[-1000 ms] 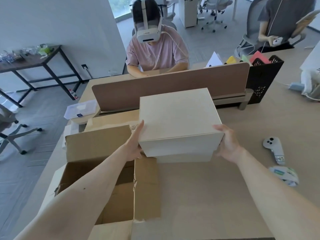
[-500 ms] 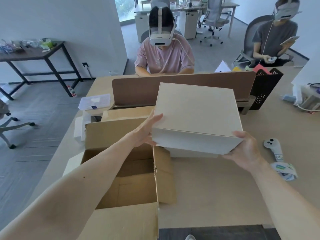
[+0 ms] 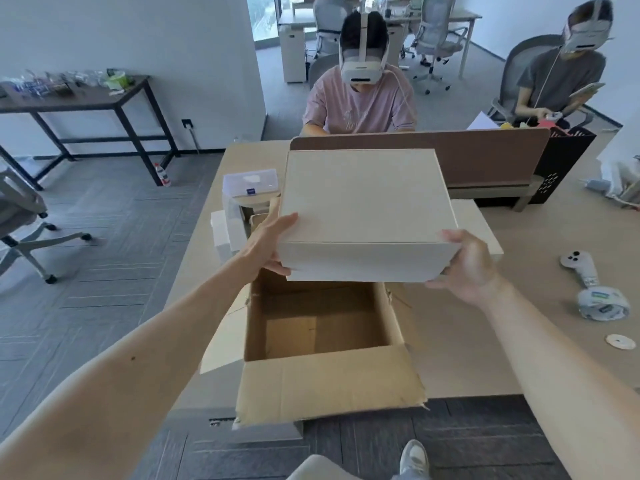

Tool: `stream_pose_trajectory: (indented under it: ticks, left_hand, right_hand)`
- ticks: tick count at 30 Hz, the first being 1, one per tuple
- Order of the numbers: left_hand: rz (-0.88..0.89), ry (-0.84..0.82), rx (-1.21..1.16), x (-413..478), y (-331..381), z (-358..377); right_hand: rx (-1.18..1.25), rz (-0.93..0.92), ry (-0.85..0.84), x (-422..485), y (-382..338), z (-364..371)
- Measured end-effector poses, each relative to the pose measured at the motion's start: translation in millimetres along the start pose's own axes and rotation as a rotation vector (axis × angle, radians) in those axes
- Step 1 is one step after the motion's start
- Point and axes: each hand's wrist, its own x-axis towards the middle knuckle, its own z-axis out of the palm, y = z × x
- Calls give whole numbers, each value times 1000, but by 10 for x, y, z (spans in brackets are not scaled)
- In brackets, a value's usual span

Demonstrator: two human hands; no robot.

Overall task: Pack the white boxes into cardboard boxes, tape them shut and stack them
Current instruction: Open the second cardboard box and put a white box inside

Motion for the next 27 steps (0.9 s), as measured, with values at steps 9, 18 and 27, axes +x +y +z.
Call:
stream_pose_trajectory:
  ticks: [9,18,27]
  left_hand:
    - [-118,13,-59,-329,-650,-579]
    - [-89,-15,-10,-453,-867,-705]
    - [-13,-89,11,-560,-899,-651]
  right_hand:
    - [-79,85,-91,-182,491,574]
    - [-68,169,-76,-185,767,604]
    - [-41,196,-83,-241,853,399]
